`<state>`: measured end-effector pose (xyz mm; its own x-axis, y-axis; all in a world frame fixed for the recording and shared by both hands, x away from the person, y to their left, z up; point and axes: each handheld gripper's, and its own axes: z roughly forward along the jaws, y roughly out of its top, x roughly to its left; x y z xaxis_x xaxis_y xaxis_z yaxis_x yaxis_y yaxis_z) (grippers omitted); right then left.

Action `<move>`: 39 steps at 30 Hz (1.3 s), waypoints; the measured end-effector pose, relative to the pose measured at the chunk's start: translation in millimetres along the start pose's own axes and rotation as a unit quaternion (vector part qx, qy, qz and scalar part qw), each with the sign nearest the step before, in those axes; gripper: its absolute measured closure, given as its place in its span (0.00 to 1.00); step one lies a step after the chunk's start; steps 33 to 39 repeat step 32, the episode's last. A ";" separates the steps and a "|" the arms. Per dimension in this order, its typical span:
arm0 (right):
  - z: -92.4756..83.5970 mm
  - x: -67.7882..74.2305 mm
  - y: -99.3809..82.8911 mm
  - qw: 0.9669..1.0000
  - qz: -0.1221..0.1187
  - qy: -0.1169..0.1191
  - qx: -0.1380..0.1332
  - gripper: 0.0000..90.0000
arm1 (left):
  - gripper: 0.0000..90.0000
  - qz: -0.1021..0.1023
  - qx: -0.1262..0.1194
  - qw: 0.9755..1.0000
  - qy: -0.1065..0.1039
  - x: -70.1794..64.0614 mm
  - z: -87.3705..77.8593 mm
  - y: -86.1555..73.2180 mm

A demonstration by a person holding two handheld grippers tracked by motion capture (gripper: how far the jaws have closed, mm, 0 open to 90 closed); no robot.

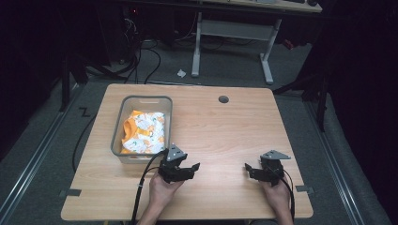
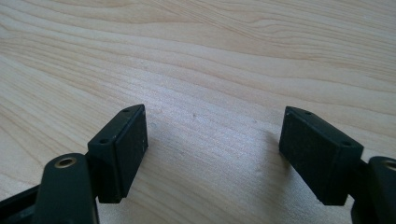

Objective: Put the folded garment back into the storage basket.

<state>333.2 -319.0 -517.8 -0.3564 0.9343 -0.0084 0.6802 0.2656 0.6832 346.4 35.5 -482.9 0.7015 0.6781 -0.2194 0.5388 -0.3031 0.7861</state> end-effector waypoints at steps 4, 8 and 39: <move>0.0 0.0 0.0 1.000 0.000 0.000 0.000 0.26 | 0.41 -0.004 0.007 1.000 -0.002 1.0 6.6 -2.2; 0.0 0.0 0.0 1.000 0.000 0.000 0.000 0.26 | 0.41 0.003 0.019 1.000 0.009 1.3 14.4 -4.8; 0.0 0.1 0.0 1.000 0.001 0.000 0.000 0.26 | 0.32 0.033 0.055 0.993 0.096 5.1 43.9 -19.2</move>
